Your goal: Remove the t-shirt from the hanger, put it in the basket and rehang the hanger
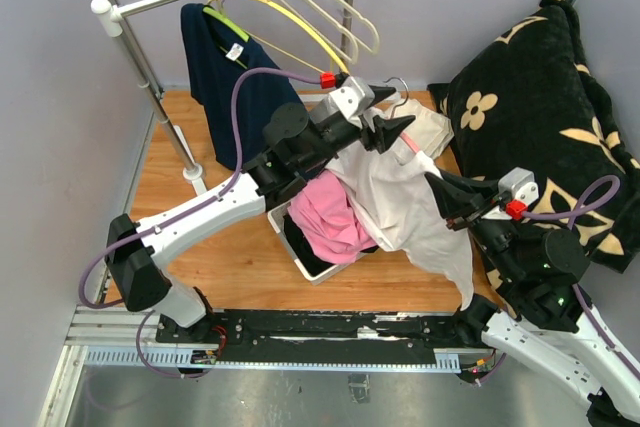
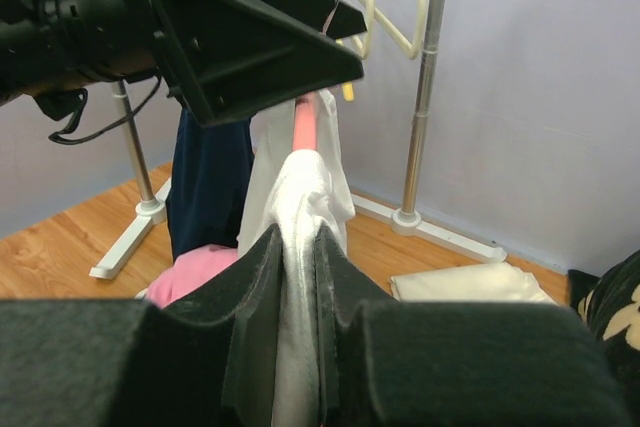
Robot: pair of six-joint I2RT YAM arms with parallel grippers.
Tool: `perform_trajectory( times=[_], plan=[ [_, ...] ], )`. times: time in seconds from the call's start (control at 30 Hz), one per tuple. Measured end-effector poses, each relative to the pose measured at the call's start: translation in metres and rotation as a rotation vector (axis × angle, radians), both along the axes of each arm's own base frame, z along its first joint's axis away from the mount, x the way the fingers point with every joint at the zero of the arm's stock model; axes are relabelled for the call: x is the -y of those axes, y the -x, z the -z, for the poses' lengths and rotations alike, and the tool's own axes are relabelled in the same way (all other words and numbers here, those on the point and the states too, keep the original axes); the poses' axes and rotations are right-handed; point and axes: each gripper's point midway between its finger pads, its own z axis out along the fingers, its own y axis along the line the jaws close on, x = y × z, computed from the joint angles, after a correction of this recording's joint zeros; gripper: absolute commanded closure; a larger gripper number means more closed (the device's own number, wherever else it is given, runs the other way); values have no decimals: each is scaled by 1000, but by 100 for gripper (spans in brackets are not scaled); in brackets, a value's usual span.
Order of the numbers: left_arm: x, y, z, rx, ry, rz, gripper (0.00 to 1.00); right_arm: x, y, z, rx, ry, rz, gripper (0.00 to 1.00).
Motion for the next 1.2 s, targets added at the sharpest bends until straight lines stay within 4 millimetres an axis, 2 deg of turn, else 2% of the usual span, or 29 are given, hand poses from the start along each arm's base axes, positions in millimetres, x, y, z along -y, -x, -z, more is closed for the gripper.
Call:
perform_trajectory(
  times=[0.1, 0.2, 0.43, 0.5, 0.53, 0.6, 0.77, 0.83, 1.03, 1.2],
  plan=[
    [9, -4, 14, -30, -37, 11, 45, 0, 0, 0, 1, 1, -2, 99],
    [9, -5, 19, -41, -50, 12, 58, -1, -1, 4, -5, 10, -1, 99],
    [10, -4, 22, -62, -56, 15, 98, -1, -1, 5, -6, 12, -3, 99],
    [9, -1, 19, -79, -39, 21, 99, -2, -1, 6, -8, 15, -3, 99],
    [9, 0, 17, -82, -30, 22, 100, -3, -2, 6, -10, 17, -3, 92],
    [6, 1, 12, -82, -19, 20, 100, -4, -3, 7, -12, 19, -3, 66],
    [-1, -2, 13, -87, -27, -15, 100, -1, -3, 2, -8, 5, 7, 42],
    [-4, -5, 14, -90, -32, -42, 99, 1, -2, -1, -8, -4, 11, 39],
    [-12, -16, 18, -92, -66, -116, 99, 13, 5, 0, -11, -23, 26, 37],
    [-21, -21, -2, -64, -60, -165, 100, 25, 16, 4, -9, -64, 27, 36]
  ],
)
